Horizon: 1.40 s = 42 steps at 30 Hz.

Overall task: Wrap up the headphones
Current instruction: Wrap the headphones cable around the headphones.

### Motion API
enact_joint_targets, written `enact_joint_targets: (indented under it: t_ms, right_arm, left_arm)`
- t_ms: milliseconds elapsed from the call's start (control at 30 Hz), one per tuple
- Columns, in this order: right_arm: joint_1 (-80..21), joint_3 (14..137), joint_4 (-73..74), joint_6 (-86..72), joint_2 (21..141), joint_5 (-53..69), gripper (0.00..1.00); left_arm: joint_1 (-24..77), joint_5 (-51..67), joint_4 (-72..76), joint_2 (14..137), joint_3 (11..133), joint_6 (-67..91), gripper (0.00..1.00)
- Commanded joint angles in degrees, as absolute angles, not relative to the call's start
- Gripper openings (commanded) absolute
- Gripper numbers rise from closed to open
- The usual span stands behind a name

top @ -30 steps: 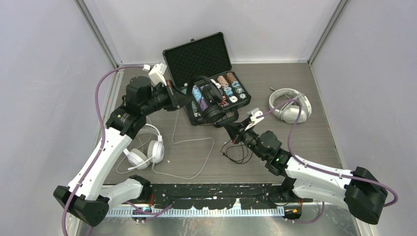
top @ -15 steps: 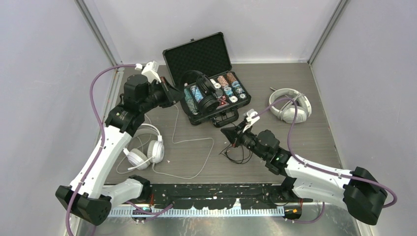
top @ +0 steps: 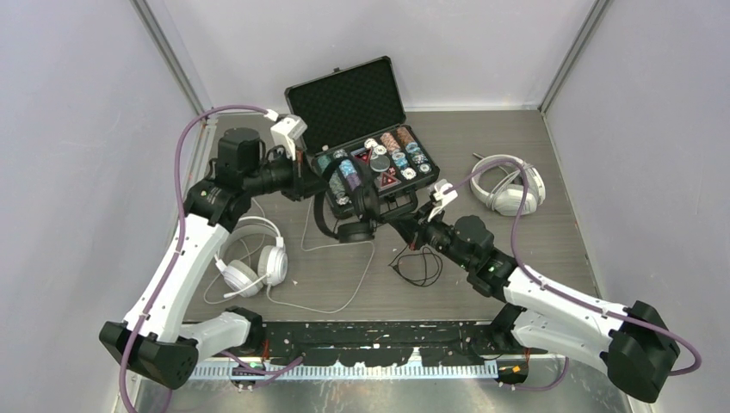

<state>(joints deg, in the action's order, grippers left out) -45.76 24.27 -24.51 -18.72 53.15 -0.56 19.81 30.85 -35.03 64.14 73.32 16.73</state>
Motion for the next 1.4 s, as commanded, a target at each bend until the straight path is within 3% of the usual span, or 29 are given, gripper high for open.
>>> enact_joint_targets:
  t_ms: [0,167,500,1000,1367]
  right_arm:
    - [-44.8,31.1,-15.8,-20.5,50.9,6.5,0.00]
    - [-44.7,38.0,-3.7,-22.8,51.8,12.2,0.00]
    - [-44.2,52.1,13.8,-31.5,58.7,22.5,0.00]
    - [-41.4,53.4,12.1,-40.6,66.2,35.9,0.00]
    - [-41.3,56.9,0.8,-51.5,66.9,37.3,0.01]
  left_arm:
    - [19.7,38.9,-38.4,59.9,72.2,-4.5,0.00]
    - [19.8,41.1,-36.3,56.2,68.0,-16.9,0.00]
    - [22.8,32.1,-36.4,56.6,64.9,-30.2,0.00]
    - [25.9,14.6,-33.8,57.9,63.9,-37.3,0.00]
    - [28.7,1.7,-29.3,58.5,61.8,-25.9,0.00]
